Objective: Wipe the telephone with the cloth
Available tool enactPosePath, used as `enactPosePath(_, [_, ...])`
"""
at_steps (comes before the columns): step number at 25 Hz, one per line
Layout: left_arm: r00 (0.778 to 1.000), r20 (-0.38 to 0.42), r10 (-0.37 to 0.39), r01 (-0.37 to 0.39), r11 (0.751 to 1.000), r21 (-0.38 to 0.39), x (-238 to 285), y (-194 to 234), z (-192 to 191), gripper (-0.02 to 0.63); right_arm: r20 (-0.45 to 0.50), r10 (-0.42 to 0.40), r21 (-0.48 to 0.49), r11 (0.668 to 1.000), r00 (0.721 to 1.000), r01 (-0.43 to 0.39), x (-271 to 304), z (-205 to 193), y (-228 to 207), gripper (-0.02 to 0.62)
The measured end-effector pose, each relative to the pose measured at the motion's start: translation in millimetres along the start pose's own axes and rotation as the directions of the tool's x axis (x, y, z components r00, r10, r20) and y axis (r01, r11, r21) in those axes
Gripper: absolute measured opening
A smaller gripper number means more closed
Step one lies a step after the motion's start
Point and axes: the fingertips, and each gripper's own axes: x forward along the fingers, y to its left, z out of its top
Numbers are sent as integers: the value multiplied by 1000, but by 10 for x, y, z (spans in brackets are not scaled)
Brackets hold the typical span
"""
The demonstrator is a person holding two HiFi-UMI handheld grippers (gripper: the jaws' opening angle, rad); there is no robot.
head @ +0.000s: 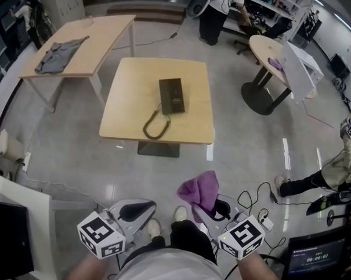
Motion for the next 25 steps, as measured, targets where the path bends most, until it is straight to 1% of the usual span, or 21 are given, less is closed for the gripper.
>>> enactPosePath(5, [1000, -6, 11, -11, 1000, -14, 234, 364, 186, 5, 6, 18, -2, 1000, 1000, -18, 295, 190, -377, 115])
enactPosePath(11, [997, -9, 70, -70, 997, -10, 620, 849, 498, 6, 7, 79, -21, 997, 997, -79, 645, 431, -943, 115])
enactPosePath(17, [989, -2, 145, -145, 985, -95, 976, 1457, 661, 22, -20, 138, -43, 989, 990, -139, 866, 541, -1446, 115])
enactPosePath(19, [989, -17, 147, -148, 979, -142, 1068, 1652, 666, 54, -32, 144, -31, 989, 989, -145, 934, 523, -1562, 115])
enactPosePath(21, [989, -24, 144, -146, 974, -175, 1147, 1844, 686, 64, -44, 135, -16, 991, 990, -136, 990, 503, -1660, 115])
enactPosePath(23, [989, -32, 142, -145, 973, -182, 1243, 2075, 715, 66, -53, 122, 2, 992, 991, -122, 1069, 499, -1752, 115])
enactPosePath(25, [991, -38, 127, -132, 973, -191, 1357, 2338, 745, 86, -62, 107, 21, 994, 992, -106, 1183, 511, -1826, 115])
